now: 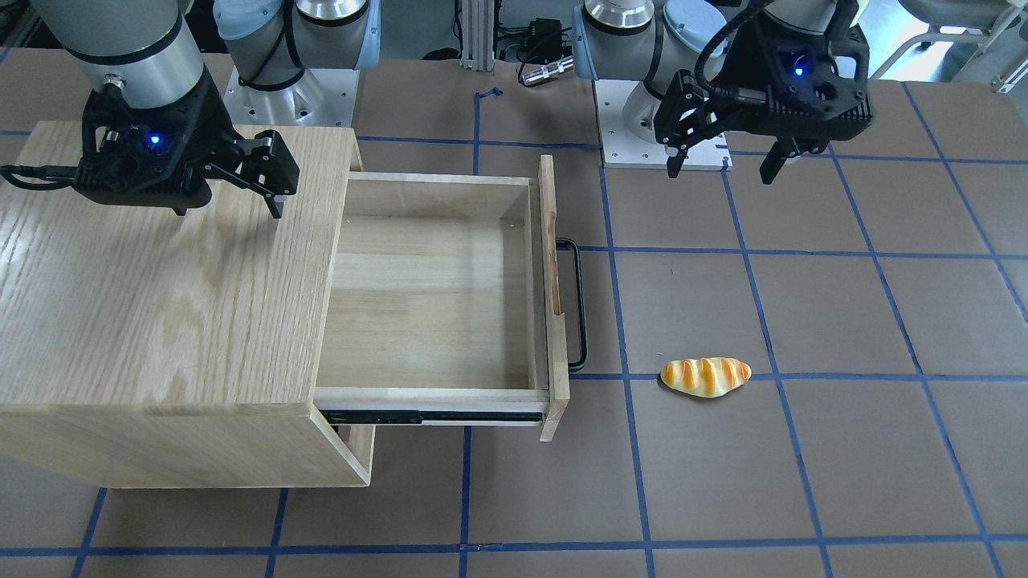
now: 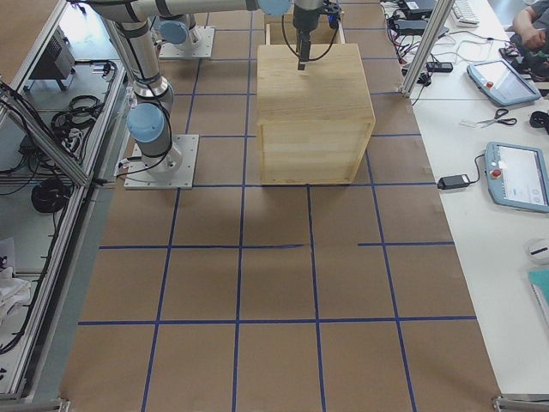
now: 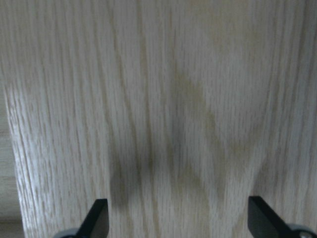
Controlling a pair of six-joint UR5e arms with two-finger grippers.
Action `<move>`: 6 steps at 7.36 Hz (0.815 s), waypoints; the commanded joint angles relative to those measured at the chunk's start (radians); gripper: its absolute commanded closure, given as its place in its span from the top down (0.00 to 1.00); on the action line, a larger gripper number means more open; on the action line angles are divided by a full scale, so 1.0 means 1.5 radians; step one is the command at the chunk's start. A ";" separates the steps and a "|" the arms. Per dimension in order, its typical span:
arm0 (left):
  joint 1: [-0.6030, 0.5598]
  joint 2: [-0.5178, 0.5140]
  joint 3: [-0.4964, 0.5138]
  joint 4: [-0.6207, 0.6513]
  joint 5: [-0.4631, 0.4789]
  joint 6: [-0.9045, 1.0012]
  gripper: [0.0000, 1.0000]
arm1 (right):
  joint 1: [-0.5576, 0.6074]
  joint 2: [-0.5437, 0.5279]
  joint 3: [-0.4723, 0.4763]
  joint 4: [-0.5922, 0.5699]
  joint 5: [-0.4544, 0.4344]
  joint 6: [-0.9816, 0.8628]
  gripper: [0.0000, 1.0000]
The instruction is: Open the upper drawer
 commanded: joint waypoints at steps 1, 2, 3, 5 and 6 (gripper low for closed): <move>0.000 -0.002 -0.001 0.000 0.000 0.000 1.00 | 0.000 0.000 0.001 0.000 0.000 0.000 1.00; 0.000 -0.003 -0.003 0.000 0.000 0.000 1.00 | 0.000 0.000 0.000 0.000 0.000 0.000 1.00; 0.000 0.001 -0.007 0.000 0.000 0.000 1.00 | 0.000 0.000 0.000 0.000 0.000 0.000 1.00; 0.000 0.000 -0.007 0.000 0.000 0.000 1.00 | 0.000 0.000 0.000 0.000 0.000 0.000 1.00; 0.000 -0.001 -0.007 0.000 0.000 0.000 1.00 | 0.000 0.000 0.000 0.000 0.000 -0.001 1.00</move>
